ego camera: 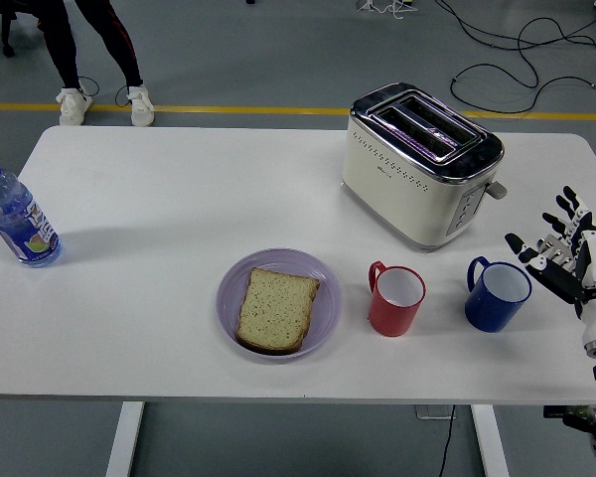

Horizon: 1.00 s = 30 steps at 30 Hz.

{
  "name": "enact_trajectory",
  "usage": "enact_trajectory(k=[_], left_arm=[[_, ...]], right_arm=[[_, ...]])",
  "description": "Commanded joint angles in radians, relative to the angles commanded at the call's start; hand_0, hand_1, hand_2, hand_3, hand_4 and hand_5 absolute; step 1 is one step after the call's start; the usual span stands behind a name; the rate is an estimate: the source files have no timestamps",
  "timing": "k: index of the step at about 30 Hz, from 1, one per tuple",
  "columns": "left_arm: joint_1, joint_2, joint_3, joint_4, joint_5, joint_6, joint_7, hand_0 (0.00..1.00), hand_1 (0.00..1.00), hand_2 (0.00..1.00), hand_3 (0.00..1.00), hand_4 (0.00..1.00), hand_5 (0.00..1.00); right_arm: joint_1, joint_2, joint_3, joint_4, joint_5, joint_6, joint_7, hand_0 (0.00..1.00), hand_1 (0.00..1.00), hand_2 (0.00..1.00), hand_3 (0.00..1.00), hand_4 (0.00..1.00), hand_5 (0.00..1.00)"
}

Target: Pick up the cup,pour liquid into bread,place the cup on the desk

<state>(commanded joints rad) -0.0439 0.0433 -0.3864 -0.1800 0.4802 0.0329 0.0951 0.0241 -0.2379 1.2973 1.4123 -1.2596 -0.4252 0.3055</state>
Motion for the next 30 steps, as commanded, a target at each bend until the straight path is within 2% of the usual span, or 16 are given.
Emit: enact_trajectory(k=[9,15,16,30], left_arm=[[0.000,0.000,-0.007,0.000,0.008,0.002,0.001,0.674,0.712,0.738,0.666,0.429,0.937],[-0.006,0.000,-0.008,0.000,0.008,0.002,0.001,0.674,0.712,0.738,0.663,0.430,0.937],[-0.007,0.000,-0.009,0.000,0.007,0.002,0.001,0.674,0.711,0.738,0.662,0.429,0.934],[-0.011,0.000,-0.014,0.000,0.009,0.002,0.002,0.674,0.711,0.738,0.662,0.429,0.934]], right_arm=[[-0.005,0.004,0.015,0.019,0.011,-0.006,0.004,0.902,0.801,0.916,0.978,0.943,0.316],[-0.005,0.007,0.022,0.012,0.008,0.008,-0.013,0.902,0.800,0.912,0.961,0.924,0.299],[-0.004,0.008,0.023,0.011,0.011,0.010,-0.017,0.899,0.789,0.887,0.908,0.874,0.253],[0.003,0.014,0.032,0.003,0.031,0.022,-0.038,0.891,0.784,0.873,0.903,0.841,0.225]])
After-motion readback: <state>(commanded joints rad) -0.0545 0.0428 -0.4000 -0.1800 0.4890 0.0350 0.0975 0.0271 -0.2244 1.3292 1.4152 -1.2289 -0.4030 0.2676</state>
